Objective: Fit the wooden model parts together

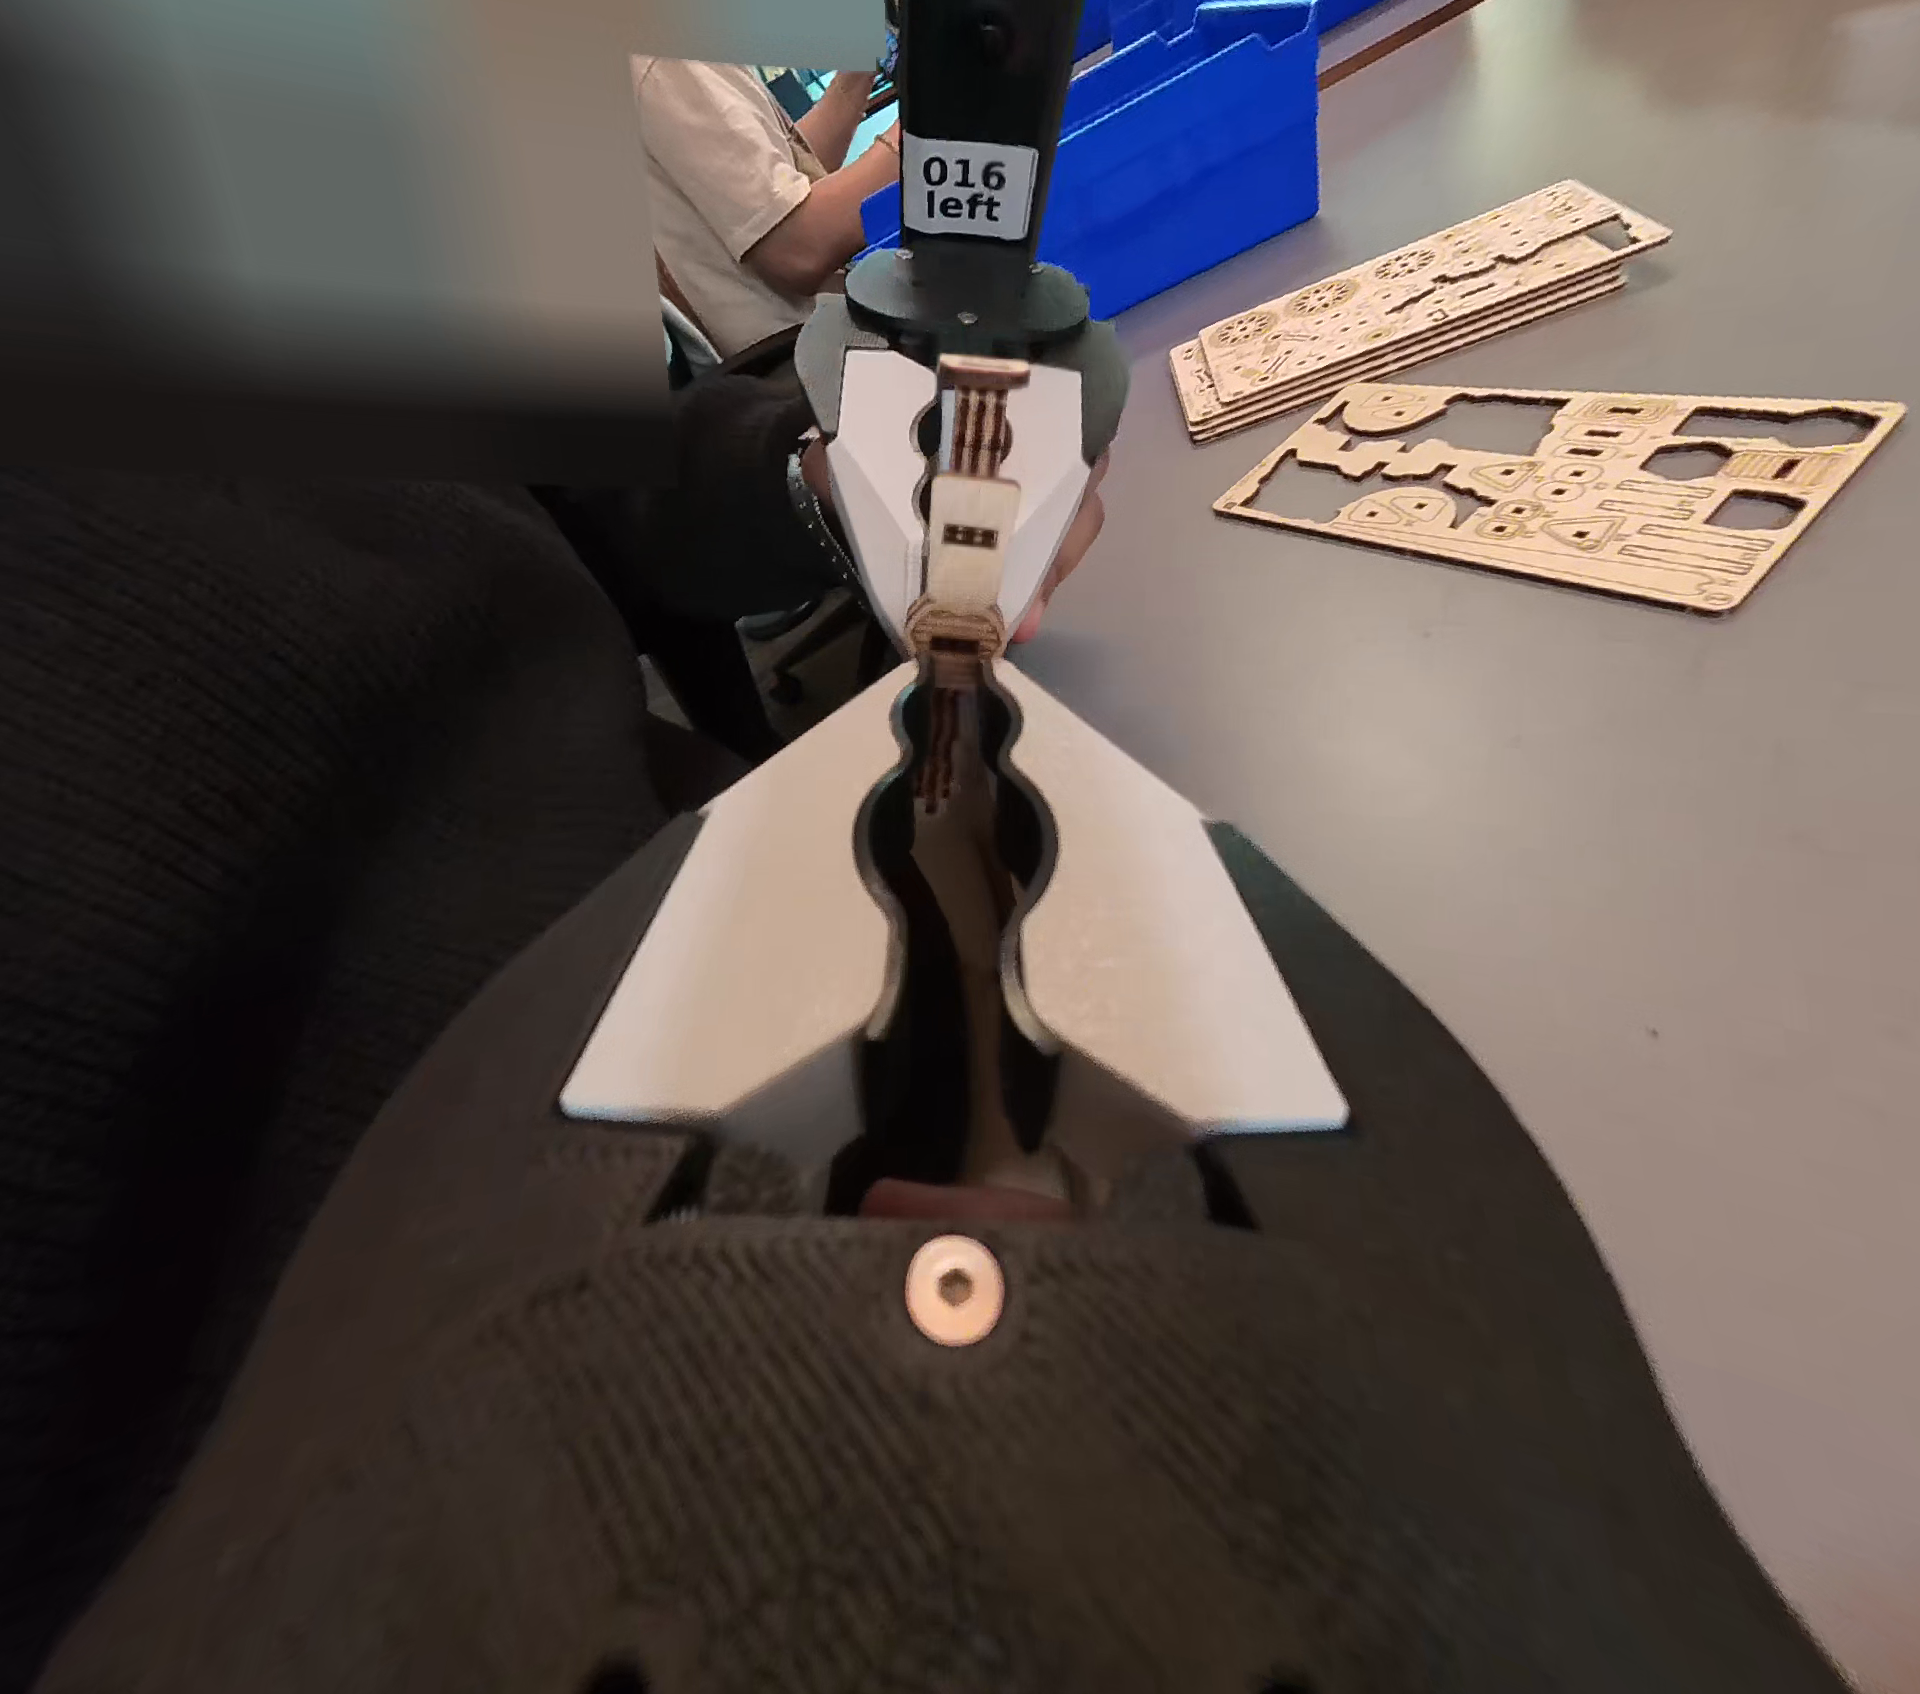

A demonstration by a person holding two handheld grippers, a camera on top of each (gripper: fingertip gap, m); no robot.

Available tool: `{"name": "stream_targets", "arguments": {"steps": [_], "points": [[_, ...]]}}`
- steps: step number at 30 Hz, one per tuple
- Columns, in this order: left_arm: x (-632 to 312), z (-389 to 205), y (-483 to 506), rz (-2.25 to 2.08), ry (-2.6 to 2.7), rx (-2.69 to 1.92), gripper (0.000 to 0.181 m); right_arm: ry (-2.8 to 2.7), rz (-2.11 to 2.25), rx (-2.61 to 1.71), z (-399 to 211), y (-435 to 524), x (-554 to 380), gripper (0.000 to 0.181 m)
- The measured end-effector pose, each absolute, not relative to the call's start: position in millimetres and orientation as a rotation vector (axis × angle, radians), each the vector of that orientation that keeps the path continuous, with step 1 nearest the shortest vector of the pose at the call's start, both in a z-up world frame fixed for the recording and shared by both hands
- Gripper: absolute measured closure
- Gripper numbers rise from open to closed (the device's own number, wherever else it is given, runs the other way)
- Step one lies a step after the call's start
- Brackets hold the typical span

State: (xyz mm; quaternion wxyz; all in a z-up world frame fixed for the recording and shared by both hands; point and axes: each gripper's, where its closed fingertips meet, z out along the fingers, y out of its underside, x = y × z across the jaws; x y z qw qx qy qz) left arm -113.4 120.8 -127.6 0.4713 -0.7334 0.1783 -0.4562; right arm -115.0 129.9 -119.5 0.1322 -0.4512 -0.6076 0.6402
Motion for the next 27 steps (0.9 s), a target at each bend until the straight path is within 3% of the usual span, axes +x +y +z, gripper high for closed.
{"name": "stream_targets", "arguments": {"steps": [27], "points": [[-106.3,-137.3,115.8,-1.198,0.433,-1.861,0.175,-1.769,1.939,-1.376,-123.9,125.8,-110.4,0.177]]}}
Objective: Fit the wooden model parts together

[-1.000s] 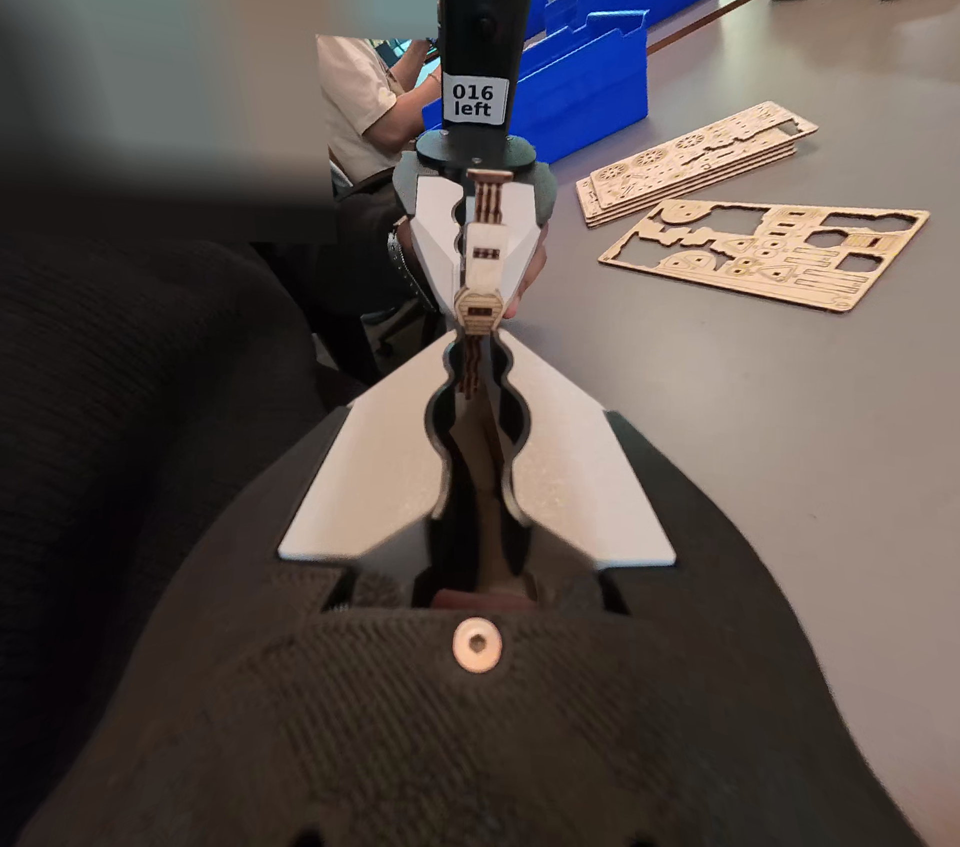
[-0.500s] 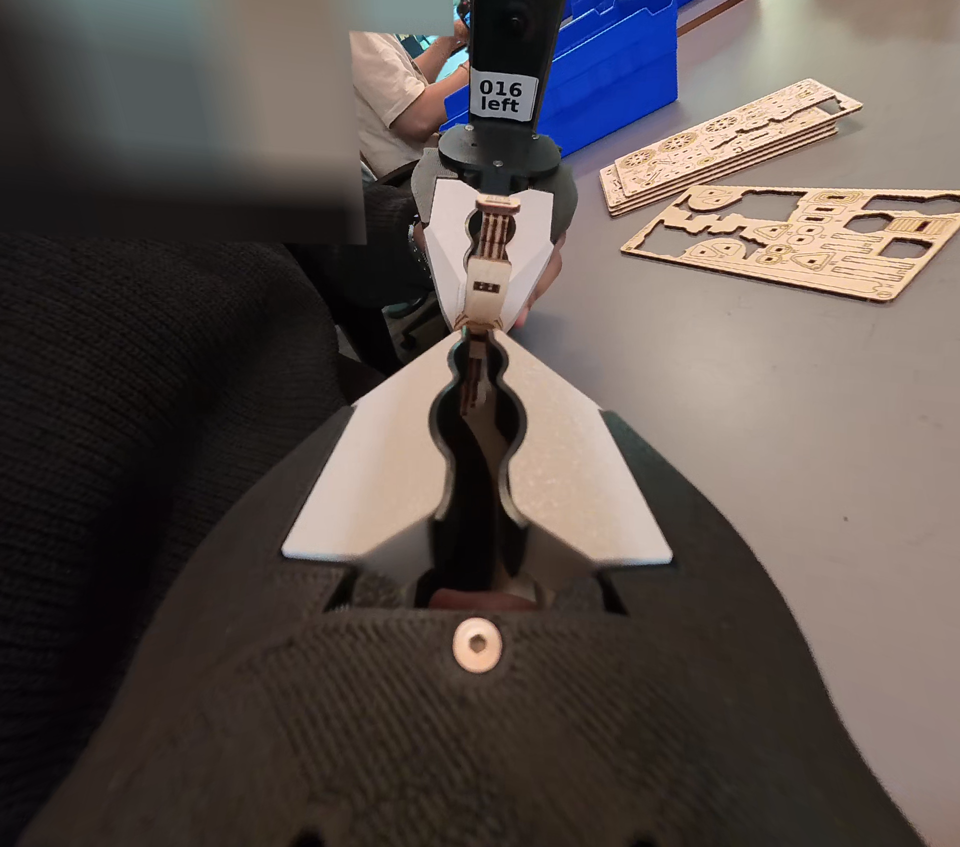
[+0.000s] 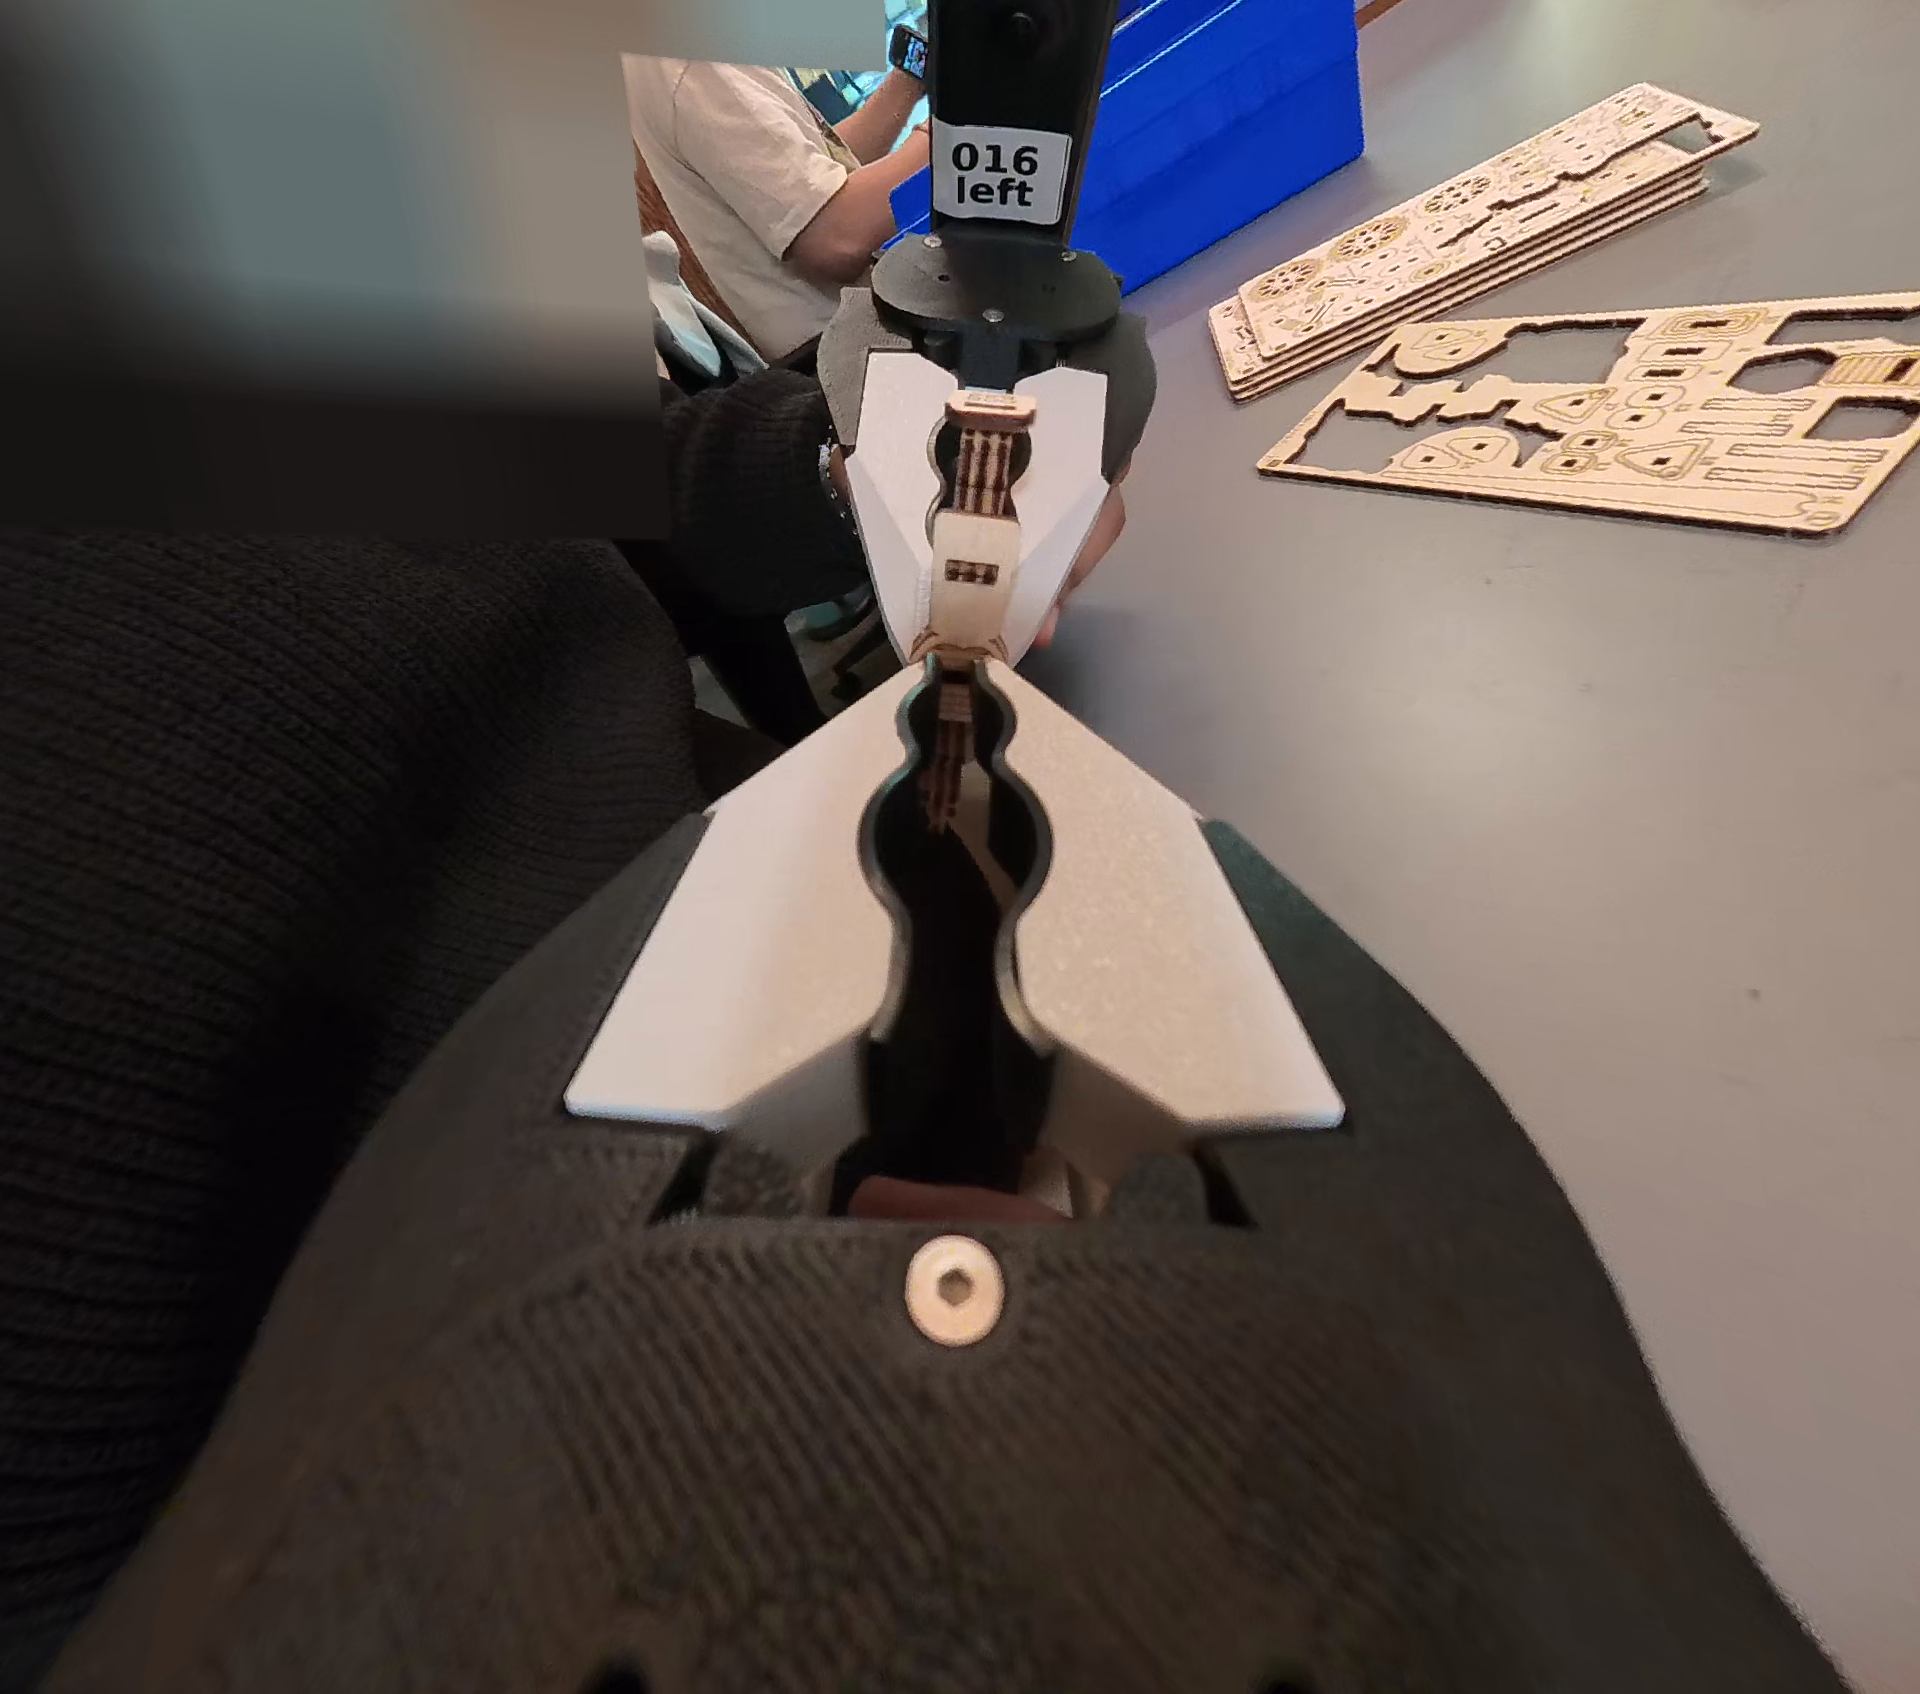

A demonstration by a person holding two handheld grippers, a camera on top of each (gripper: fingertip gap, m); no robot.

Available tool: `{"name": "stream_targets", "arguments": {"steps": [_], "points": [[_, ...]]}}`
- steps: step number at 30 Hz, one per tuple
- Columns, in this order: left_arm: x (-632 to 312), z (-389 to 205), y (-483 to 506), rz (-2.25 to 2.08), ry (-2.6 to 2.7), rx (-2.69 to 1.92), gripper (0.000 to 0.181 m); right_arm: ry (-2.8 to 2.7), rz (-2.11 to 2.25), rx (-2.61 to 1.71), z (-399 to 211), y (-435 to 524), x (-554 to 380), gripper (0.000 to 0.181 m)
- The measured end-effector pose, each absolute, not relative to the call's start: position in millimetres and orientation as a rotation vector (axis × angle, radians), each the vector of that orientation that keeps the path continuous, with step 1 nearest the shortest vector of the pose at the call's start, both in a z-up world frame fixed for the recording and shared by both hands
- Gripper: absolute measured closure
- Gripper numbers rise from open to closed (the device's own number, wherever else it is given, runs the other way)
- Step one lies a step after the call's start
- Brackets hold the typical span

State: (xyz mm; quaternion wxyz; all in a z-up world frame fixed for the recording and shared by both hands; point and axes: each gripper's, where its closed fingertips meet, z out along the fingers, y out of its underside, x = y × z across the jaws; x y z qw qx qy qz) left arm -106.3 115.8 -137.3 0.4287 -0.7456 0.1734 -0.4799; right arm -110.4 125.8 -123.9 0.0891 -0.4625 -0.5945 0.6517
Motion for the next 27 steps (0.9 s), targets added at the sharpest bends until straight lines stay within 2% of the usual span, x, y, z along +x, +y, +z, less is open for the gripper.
{"name": "stream_targets", "arguments": {"steps": [19,21,23,27], "points": [[-91.7,-152.8,111.2,-1.204,0.482,-1.927,0.175,-1.704,2.093,-1.522,-129.3,115.3,-112.9,0.175],[-82.7,-160.4,109.3,-1.186,0.508,-1.967,0.174,-1.794,2.031,-1.508,-133.1,107.2,-111.3,0.170],[-85.5,-155.4,112.9,-1.203,0.452,-1.943,0.174,-1.799,1.985,-1.473,-127.3,106.5,-109.9,0.157],[-97.9,-149.6,120.0,-1.172,0.417,-1.913,0.175,-1.782,1.881,-1.439,-121.8,117.9,-113.9,0.151]]}}
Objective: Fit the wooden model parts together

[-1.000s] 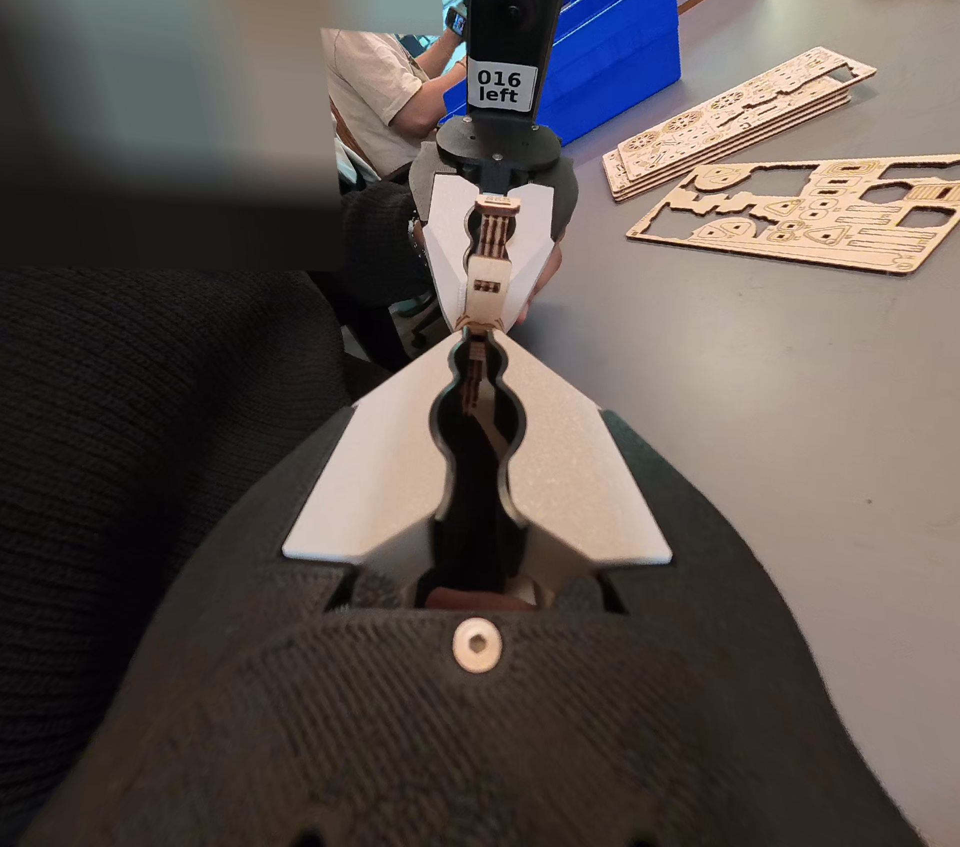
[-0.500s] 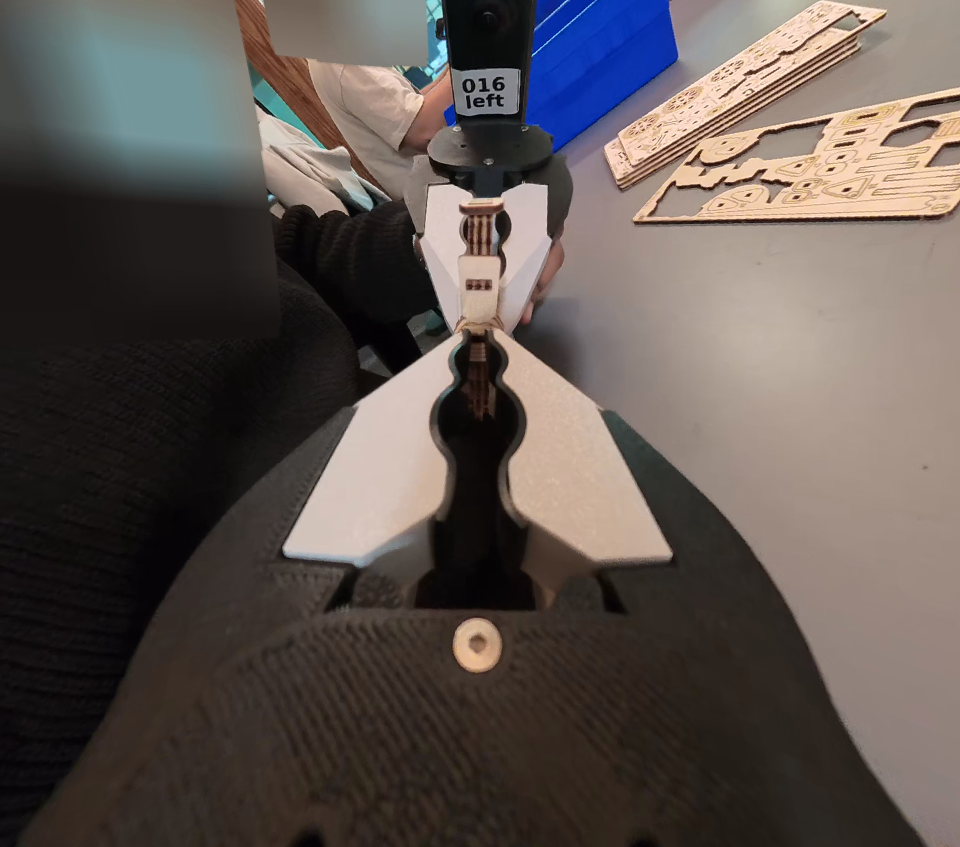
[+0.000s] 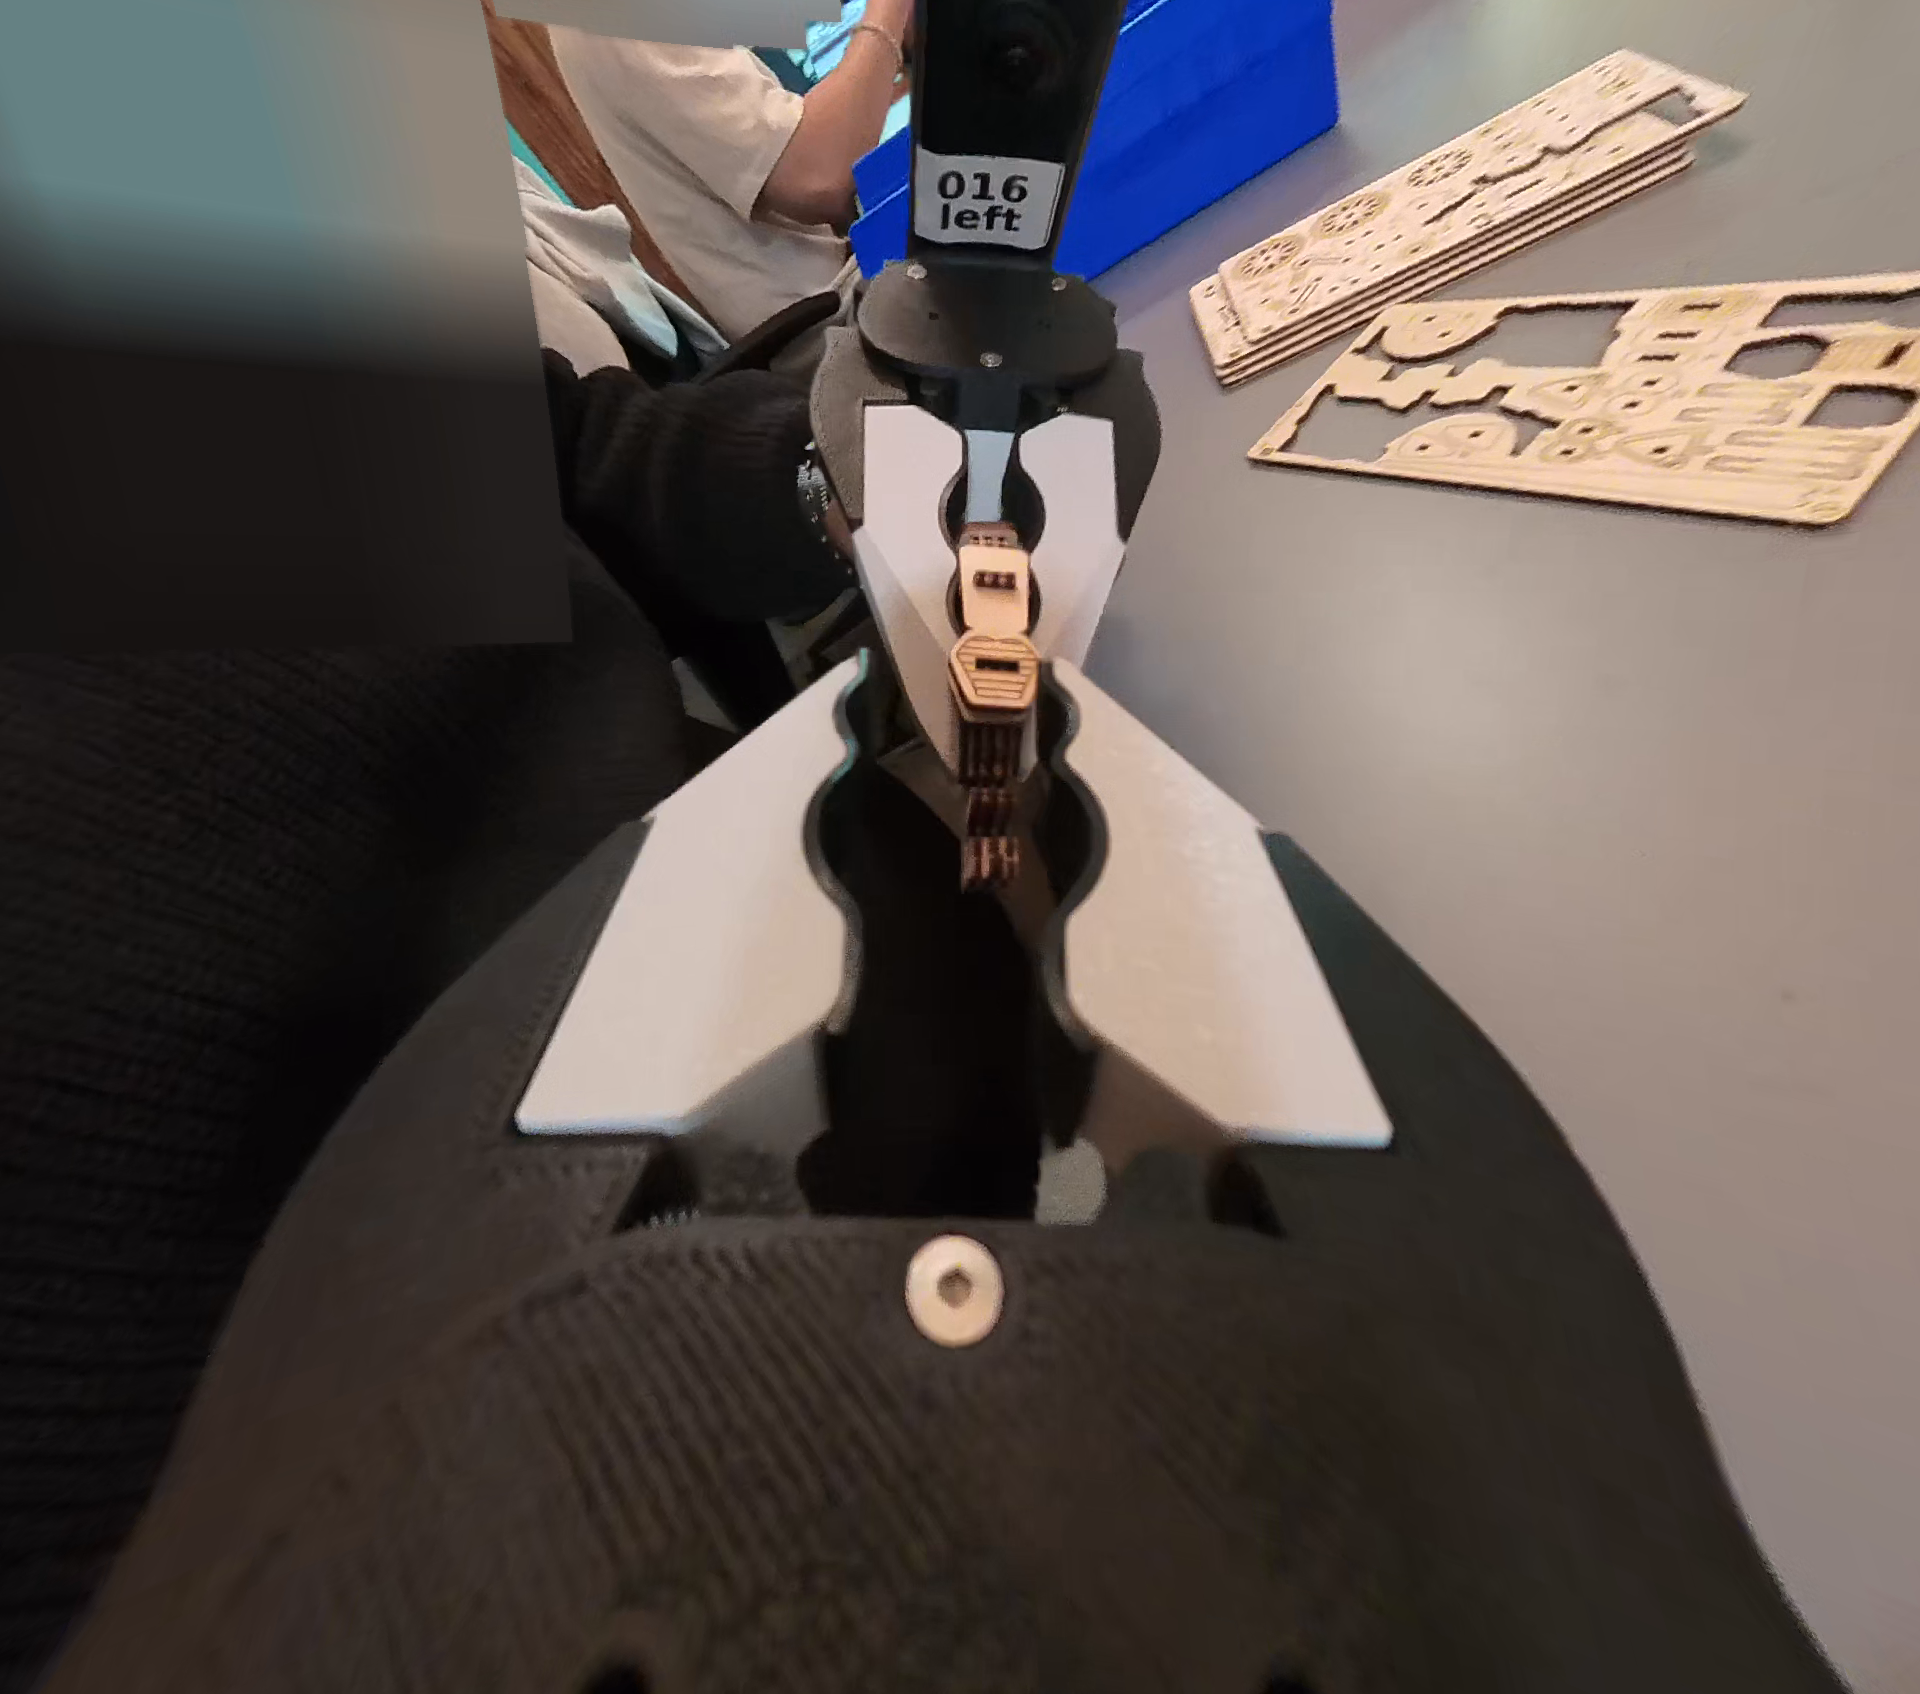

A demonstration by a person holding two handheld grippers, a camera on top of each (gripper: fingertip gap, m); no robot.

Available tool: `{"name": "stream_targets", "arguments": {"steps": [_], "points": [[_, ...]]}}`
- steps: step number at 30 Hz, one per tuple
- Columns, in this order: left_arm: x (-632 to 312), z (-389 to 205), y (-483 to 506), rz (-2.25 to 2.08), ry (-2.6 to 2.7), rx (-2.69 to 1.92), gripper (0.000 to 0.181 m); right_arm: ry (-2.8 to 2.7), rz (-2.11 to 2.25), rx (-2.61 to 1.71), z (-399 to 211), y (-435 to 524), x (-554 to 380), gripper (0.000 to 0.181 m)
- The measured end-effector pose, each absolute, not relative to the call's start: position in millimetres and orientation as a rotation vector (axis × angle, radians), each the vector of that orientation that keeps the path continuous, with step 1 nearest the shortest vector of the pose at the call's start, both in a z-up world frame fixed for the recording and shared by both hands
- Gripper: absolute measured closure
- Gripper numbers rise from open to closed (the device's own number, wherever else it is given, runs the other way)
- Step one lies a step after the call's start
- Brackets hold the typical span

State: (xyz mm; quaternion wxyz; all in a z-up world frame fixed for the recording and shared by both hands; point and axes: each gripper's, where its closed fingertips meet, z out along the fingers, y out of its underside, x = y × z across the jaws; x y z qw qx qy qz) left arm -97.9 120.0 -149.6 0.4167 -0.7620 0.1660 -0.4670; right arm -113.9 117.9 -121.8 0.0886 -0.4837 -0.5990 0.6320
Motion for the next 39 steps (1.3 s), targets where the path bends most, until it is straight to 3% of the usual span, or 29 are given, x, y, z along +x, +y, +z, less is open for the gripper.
{"name": "stream_targets", "arguments": {"steps": [4,13,23,30,33,35,39], "points": [[-98.9,-151.3,120.3,-1.127,0.444,-1.928,0.174,-1.670,1.925,-1.436,-110.2,131.5,-116.4,0.160],[-102.3,-148.6,122.6,-0.889,0.562,-1.868,0.174,-1.782,1.689,-1.334,-120.3,121.4,-120.3,0.162],[-112.7,-135.9,128.1,-0.840,0.532,-1.768,0.174,-1.846,1.536,-1.284,-136.9,127.3,-120.2,0.150],[-110.1,-127.5,128.4,-0.969,0.461,-1.723,0.174,-1.900,1.539,-1.262,-145.3,122.0,-117.0,0.171],[-114.3,-125.6,134.4,-1.048,0.348,-1.725,0.163,-1.854,1.660,-1.311,-139.9,123.7,-118.0,0.173],[-117.8,-123.5,136.7,-1.072,0.306,-1.715,0.142,-1.780,1.737,-1.335,-132.0,128.3,-120.3,0.173],[-120.5,-125.1,138.1,-1.039,0.297,-1.726,0.138,-1.643,1.826,-1.359,-117.4,141.2,-123.1,0.173]]}}
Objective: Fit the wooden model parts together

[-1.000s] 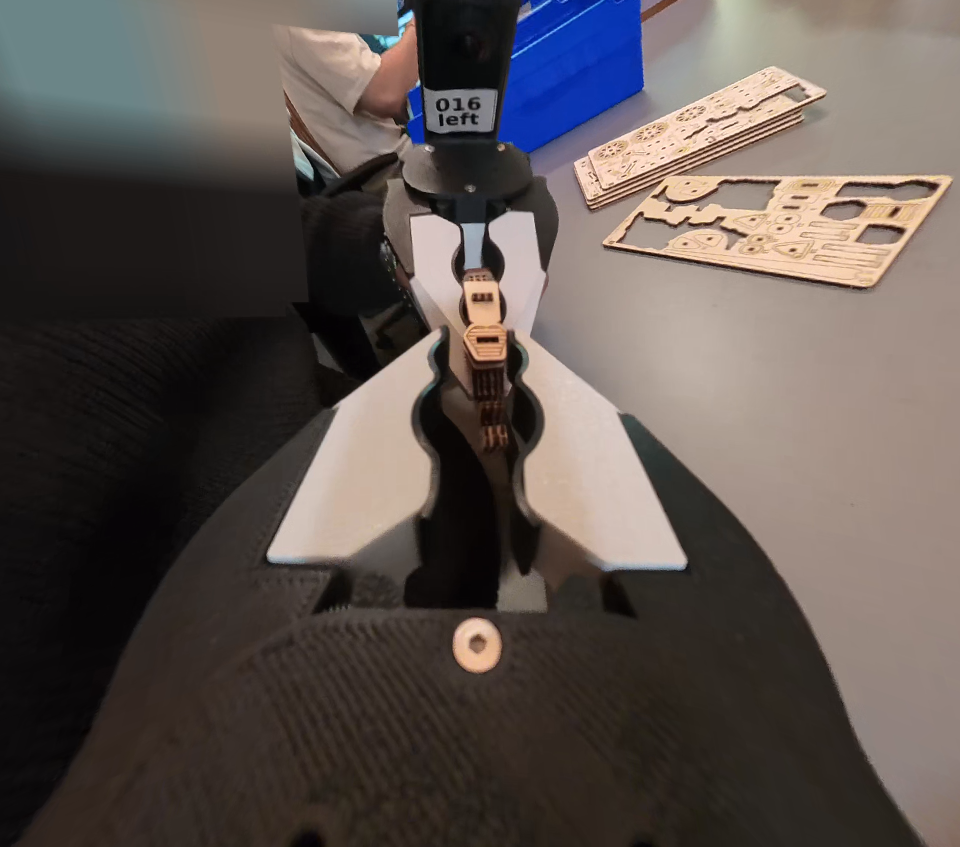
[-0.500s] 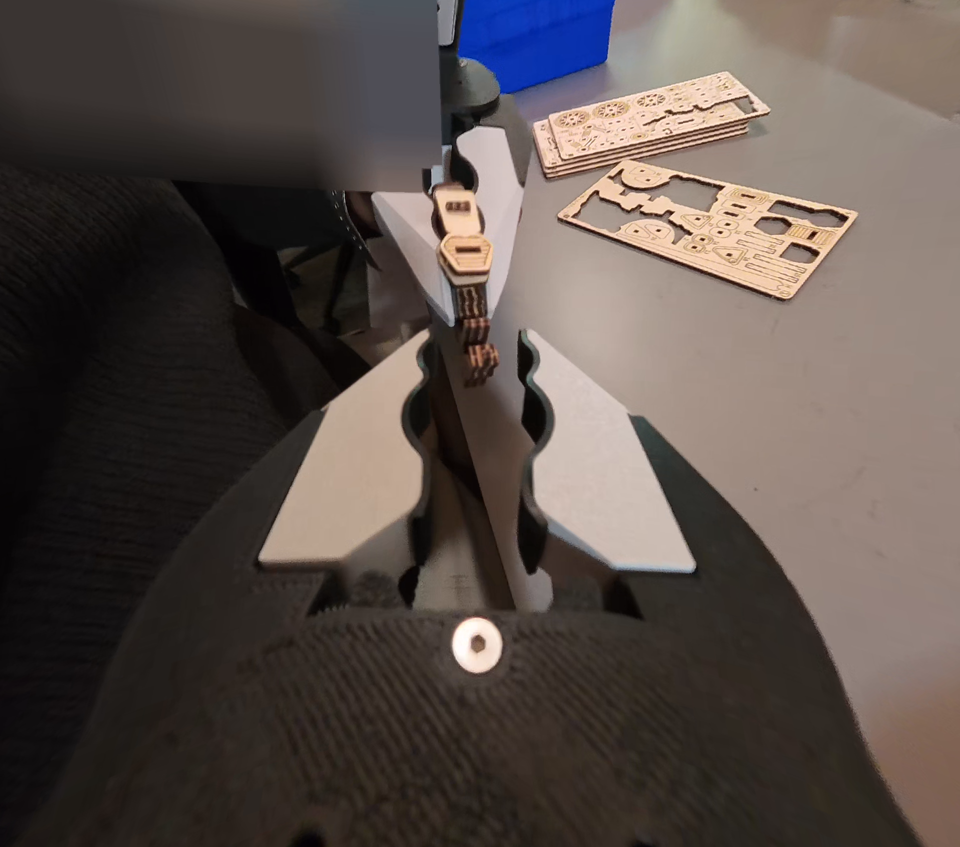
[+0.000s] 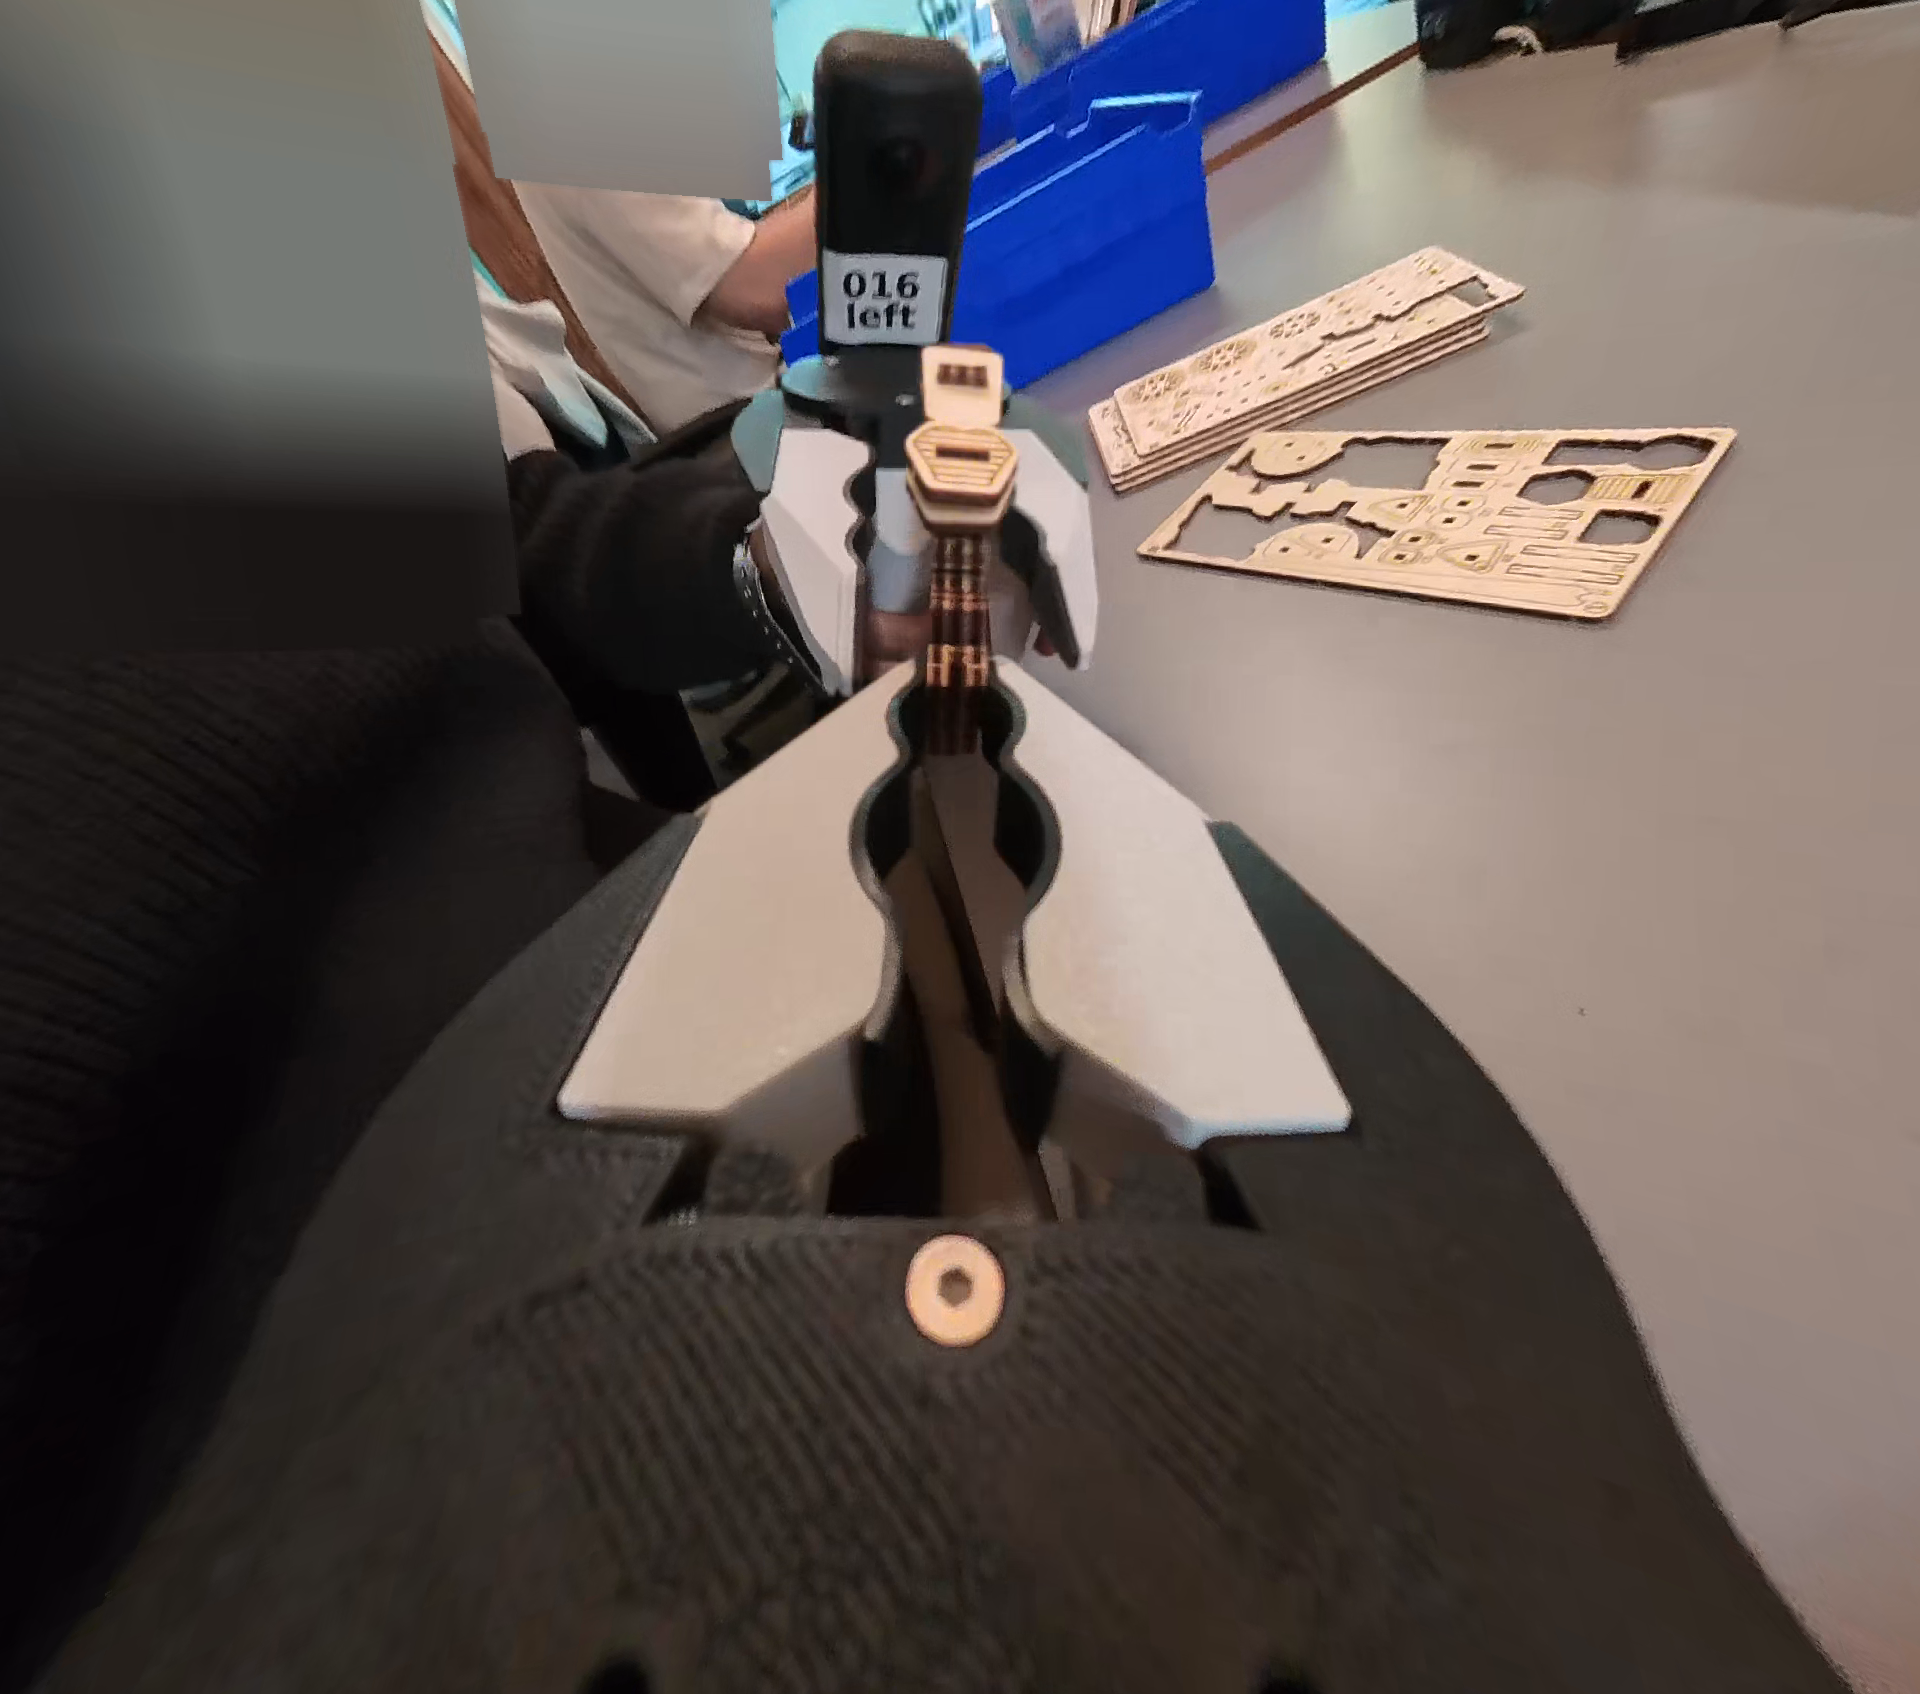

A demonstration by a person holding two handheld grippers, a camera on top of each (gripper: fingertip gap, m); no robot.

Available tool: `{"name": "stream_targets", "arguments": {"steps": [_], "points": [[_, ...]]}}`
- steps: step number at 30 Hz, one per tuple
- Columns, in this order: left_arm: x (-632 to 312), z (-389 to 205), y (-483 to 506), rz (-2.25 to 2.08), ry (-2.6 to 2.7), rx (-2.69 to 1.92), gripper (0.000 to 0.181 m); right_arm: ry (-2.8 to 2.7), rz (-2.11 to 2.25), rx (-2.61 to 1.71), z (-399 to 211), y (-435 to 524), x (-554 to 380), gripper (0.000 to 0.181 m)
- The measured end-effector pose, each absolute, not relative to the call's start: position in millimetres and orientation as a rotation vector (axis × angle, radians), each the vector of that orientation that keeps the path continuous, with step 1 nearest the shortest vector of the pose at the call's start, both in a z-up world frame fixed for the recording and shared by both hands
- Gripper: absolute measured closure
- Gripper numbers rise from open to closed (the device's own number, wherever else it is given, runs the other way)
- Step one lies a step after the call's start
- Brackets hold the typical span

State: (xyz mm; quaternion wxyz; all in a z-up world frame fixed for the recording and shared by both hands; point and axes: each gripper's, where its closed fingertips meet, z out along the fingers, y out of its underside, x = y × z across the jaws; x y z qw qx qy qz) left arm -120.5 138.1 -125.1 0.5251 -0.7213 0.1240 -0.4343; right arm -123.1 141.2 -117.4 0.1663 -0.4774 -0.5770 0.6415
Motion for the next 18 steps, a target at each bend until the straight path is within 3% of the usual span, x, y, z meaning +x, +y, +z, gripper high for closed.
{"name": "stream_targets", "arguments": {"steps": [6,18], "points": [[-119.4,-113.2,137.4,-1.043,0.285,-1.660,0.164,-1.521,1.952,-1.378,-106.9,146.7,-125.1,0.173],[-131.7,-97.0,140.4,-0.913,0.240,-1.582,0.175,-1.256,2.366,-1.473,-89.1,152.1,-127.2,0.174]]}}
